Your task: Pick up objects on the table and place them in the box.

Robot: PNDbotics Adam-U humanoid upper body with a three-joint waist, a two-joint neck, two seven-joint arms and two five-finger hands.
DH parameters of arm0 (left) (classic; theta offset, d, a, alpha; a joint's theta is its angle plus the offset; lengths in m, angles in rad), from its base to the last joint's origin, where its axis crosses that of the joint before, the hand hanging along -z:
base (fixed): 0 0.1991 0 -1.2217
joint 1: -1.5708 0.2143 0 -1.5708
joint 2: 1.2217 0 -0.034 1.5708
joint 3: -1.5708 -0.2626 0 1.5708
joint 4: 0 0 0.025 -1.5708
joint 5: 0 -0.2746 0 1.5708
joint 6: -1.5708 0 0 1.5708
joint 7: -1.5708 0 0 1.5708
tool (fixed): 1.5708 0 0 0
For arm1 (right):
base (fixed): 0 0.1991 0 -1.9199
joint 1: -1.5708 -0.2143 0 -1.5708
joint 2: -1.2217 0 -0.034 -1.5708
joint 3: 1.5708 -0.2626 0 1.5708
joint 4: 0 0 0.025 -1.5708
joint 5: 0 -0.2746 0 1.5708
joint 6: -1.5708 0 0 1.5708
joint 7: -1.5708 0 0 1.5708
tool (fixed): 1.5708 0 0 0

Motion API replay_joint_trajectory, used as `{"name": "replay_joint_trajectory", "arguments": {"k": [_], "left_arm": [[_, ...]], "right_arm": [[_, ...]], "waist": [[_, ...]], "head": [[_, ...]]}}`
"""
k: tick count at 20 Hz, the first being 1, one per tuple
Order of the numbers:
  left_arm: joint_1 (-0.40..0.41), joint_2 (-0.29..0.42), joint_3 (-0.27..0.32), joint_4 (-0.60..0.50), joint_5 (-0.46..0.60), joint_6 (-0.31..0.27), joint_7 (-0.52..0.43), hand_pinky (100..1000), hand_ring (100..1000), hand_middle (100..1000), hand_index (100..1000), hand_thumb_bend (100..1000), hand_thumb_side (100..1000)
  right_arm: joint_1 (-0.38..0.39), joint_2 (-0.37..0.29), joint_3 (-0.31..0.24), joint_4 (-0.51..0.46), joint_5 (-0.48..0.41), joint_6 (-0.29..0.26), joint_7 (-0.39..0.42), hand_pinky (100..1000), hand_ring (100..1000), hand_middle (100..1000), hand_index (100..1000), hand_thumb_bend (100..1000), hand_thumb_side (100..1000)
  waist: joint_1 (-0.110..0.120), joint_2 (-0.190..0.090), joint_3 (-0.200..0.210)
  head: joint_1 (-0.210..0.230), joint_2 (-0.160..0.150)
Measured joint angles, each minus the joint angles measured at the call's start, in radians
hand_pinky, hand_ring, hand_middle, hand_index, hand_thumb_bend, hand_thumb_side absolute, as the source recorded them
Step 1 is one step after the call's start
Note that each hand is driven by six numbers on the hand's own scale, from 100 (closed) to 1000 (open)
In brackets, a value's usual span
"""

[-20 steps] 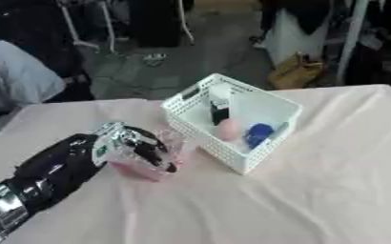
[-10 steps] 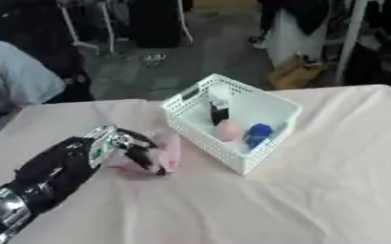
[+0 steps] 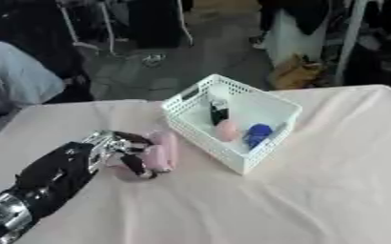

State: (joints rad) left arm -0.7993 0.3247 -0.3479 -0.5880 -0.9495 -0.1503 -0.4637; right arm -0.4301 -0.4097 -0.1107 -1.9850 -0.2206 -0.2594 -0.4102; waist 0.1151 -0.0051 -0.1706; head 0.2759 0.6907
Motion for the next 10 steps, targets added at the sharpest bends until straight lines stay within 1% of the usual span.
{"name": "replay_joint_trajectory", "arguments": {"k": [1, 2, 3, 4, 5, 6, 7, 8, 9, 10], "left_arm": [[0.003, 0.0, 0.0, 0.0, -0.004, -0.007, 0.014, 100, 100, 266, 473, 411, 399], [0.005, -0.001, -0.001, 0.0, -0.007, -0.013, 0.028, 100, 100, 203, 420, 357, 375], [0.006, -0.002, -0.004, 0.0, -0.01, -0.017, 0.044, 100, 100, 170, 394, 339, 360], [0.008, -0.003, -0.006, 0.0, -0.012, -0.019, 0.059, 100, 100, 170, 394, 339, 360], [0.01, -0.004, -0.007, 0.0, -0.013, -0.02, 0.072, 100, 100, 100, 325, 215, 373], [0.012, -0.004, -0.009, 0.0, -0.014, -0.018, 0.084, 100, 100, 100, 285, 236, 401], [0.014, -0.007, -0.01, 0.0, -0.014, -0.014, 0.097, 100, 100, 100, 263, 228, 404], [0.015, -0.008, -0.012, 0.0, -0.014, -0.009, 0.108, 100, 100, 100, 263, 228, 404], [0.017, -0.008, -0.012, 0.0, -0.014, -0.004, 0.117, 100, 100, 100, 180, 153, 426], [0.017, -0.01, -0.012, 0.0, -0.013, 0.003, 0.125, 100, 100, 100, 160, 149, 387]], "right_arm": [[0.0, 0.0, 0.0, 0.0, 0.0, 0.0, 0.0, 826, 886, 747, 729, 100, 699], [0.0, 0.0, 0.0, 0.0, 0.0, 0.0, 0.0, 826, 886, 747, 729, 100, 697], [0.0, 0.0, 0.0, 0.0, 0.0, 0.0, 0.0, 825, 886, 747, 729, 100, 698], [0.0, 0.0, 0.0, 0.0, 0.0, 0.0, 0.0, 825, 886, 747, 729, 100, 698], [0.0, 0.0, 0.0, 0.0, 0.0, 0.0, 0.0, 826, 886, 747, 729, 100, 698], [0.0, 0.0, 0.0, 0.0, 0.0, 0.0, 0.0, 826, 886, 747, 729, 100, 694], [0.0, 0.0, 0.0, 0.0, 0.0, 0.001, 0.0, 826, 886, 747, 728, 100, 693], [0.0, 0.0, 0.0, 0.0, 0.0, 0.001, 0.0, 826, 886, 747, 728, 100, 693], [0.0, 0.0, 0.0, 0.0, 0.0, 0.001, 0.0, 825, 886, 746, 723, 100, 693], [0.0, 0.0, 0.0, 0.0, 0.0, 0.001, 0.0, 825, 886, 745, 721, 100, 694]], "waist": [[0.0, 0.0, 0.0], [0.0, 0.0, 0.0], [0.0, 0.0, 0.0], [0.0, 0.0, 0.0], [0.0, 0.0, 0.0], [0.0, 0.0, 0.0], [0.0, 0.0, 0.0], [0.0, 0.0, 0.0], [0.0, 0.0, 0.0], [0.0, 0.0, 0.0]], "head": [[0.0, 0.0], [0.0, 0.0], [0.0, 0.0], [0.0, 0.0], [0.0, 0.0], [0.0, 0.0], [0.0, 0.0], [-0.001, 0.0], [-0.001, 0.0], [-0.001, 0.0]]}}
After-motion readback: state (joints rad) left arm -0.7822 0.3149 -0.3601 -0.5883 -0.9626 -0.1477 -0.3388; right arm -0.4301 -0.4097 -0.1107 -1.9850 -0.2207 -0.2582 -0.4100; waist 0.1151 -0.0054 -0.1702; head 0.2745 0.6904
